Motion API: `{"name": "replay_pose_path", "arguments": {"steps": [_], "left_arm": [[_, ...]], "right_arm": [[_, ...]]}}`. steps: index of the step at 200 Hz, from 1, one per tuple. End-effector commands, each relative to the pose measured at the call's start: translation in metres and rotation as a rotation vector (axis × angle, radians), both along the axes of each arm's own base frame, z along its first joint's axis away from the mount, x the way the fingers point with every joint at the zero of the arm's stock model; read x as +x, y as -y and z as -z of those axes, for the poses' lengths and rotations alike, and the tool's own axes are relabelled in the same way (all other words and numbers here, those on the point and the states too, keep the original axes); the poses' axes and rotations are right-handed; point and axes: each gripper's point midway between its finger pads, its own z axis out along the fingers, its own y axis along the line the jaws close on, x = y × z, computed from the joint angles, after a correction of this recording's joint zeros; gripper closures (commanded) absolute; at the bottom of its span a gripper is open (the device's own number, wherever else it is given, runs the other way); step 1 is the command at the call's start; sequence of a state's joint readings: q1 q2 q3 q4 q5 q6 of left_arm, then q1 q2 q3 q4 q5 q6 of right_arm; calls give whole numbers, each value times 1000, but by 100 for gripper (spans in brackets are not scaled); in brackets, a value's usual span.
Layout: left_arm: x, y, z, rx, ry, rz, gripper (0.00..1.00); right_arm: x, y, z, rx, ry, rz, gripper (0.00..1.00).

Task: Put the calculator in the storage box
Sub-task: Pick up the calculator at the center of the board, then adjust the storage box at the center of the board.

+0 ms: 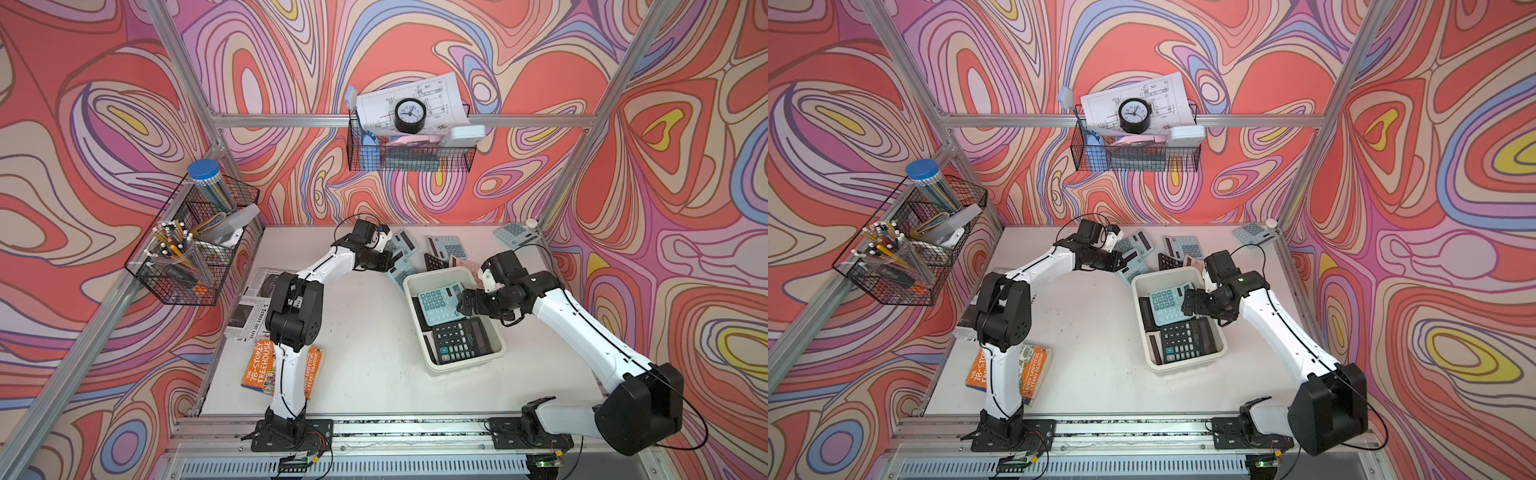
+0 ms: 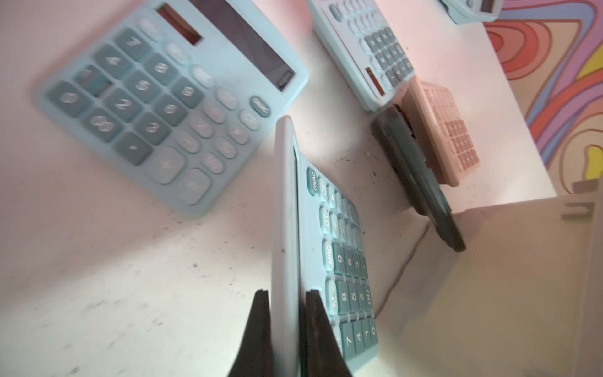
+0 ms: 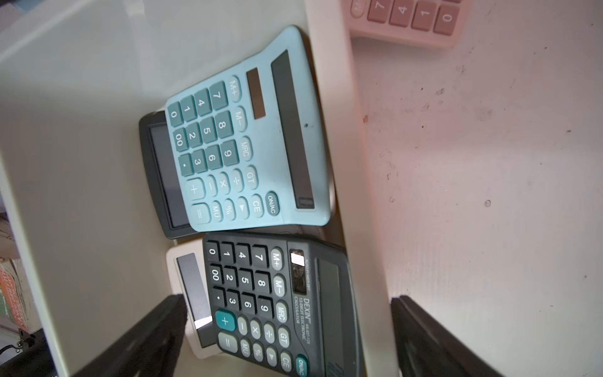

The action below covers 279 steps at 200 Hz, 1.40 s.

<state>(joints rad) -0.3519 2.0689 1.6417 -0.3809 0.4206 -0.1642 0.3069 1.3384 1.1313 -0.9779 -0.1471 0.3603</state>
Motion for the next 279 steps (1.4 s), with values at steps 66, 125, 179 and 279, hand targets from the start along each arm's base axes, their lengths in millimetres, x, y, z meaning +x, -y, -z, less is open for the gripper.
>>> {"name": "replay_pose_path", "arguments": {"steps": [66, 125, 179, 279], "left_arm": [[-18, -102, -67, 225, 170, -471, 100], [-60, -113, -102, 91, 125, -585, 100], [-105, -113, -130, -83, 105, -607, 100], [-154, -111, -161, -283, 116, -612, 100]], "right_arm": [[17, -6, 8, 2, 15, -21, 2], [22, -4, 10, -26, 22, -29, 3], [22, 3, 16, -57, -17, 30, 6], [28, -62, 11, 434, -67, 186, 25]]}}
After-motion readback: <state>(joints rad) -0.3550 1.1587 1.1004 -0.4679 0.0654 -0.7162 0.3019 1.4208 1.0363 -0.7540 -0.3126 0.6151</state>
